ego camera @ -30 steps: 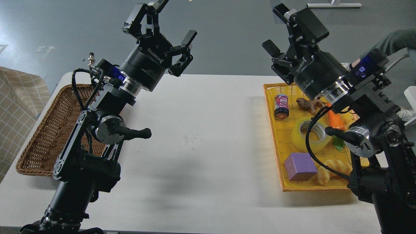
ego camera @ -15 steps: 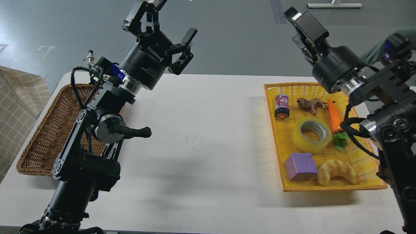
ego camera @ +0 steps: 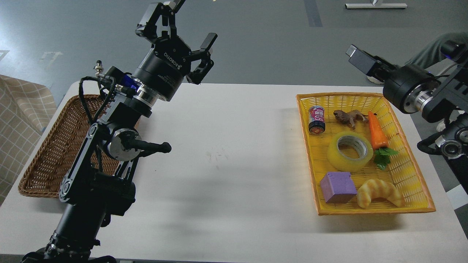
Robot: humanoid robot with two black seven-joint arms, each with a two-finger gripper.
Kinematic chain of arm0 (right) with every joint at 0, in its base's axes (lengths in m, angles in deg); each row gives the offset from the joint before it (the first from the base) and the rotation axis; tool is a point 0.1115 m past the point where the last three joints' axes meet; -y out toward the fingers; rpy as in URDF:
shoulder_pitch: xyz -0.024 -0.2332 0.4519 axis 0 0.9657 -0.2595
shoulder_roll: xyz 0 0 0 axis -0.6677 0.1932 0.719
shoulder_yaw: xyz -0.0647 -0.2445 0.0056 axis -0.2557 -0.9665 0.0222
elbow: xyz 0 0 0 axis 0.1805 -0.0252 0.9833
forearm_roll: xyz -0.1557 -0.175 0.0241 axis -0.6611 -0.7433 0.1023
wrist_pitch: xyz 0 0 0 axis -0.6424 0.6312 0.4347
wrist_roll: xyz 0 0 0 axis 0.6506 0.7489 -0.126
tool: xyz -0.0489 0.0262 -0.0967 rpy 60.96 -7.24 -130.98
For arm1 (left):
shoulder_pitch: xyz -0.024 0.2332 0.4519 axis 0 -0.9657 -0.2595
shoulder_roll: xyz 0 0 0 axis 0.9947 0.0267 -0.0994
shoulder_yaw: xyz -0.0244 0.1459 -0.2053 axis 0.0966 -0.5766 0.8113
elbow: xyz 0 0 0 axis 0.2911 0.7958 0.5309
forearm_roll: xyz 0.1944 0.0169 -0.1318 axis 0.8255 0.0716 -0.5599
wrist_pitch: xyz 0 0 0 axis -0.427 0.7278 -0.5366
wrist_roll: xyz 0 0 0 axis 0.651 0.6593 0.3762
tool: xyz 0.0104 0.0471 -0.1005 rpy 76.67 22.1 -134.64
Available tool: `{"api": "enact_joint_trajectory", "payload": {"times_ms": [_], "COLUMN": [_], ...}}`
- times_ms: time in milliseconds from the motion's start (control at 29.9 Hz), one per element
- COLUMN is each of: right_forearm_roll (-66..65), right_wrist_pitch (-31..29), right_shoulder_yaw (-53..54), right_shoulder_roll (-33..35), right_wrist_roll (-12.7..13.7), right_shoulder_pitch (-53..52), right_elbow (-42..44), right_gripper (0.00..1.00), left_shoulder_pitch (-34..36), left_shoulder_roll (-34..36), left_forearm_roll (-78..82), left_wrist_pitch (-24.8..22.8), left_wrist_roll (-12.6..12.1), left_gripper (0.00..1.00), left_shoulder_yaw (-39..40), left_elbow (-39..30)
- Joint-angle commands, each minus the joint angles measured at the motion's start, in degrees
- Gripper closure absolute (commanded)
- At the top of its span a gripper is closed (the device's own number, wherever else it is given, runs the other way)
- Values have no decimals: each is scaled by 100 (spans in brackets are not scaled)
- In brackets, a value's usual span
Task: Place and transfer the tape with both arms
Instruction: 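Lower the right gripper toward the yellow tape roll in the tray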
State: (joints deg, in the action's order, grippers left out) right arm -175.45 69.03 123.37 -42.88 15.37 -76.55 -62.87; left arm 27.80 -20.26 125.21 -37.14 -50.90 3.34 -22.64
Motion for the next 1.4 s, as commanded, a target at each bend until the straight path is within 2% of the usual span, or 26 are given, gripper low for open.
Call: {"api": "enact_joint_trajectory", "payload": {"times_ms": [0,167,234,301,435,535,836,1371], "right_forearm_roll": [-204,-204,-204,-195,-204,-212,-274,-274], "right_wrist_pitch": [-50,-270,-296,-340,-603,-612,-612,-656], "right_shoulder_yaw": [-38,-46,-55,-125,-652,-810,-1145,-1655], "right_shoulder_roll": [13,443,715,882,1453,1831,2061,1525], "right_wrist_roll": [-32,-146,-409,-541,-989,-1139,-1139,-929], "right_shoulder_pitch": [31,93,268,339,216,198,207,295], "right_elbow": [21,21,-14,-49,-154,-146,-40,161], "right_gripper": [2,2,2,2,2,2,1,1], "left_shoulder_pitch": [-1,-1,-1,-1,-89,-185,-194,-177], "left_shoulder_roll": [0,0,0,0,0,0,0,0], "left_forearm_roll": [0,0,0,0,0,0,0,0], "left_wrist_pitch": [14,23,23,23,41,85,111,269], "left_wrist_roll": [-1,-10,-10,-1,16,25,25,34], "left_gripper": [2,2,2,2,2,2,2,2], "left_shoulder_yaw": [1,1,1,1,10,18,27,1], "left_elbow": [1,1,1,1,-113,-184,-316,-333]}}
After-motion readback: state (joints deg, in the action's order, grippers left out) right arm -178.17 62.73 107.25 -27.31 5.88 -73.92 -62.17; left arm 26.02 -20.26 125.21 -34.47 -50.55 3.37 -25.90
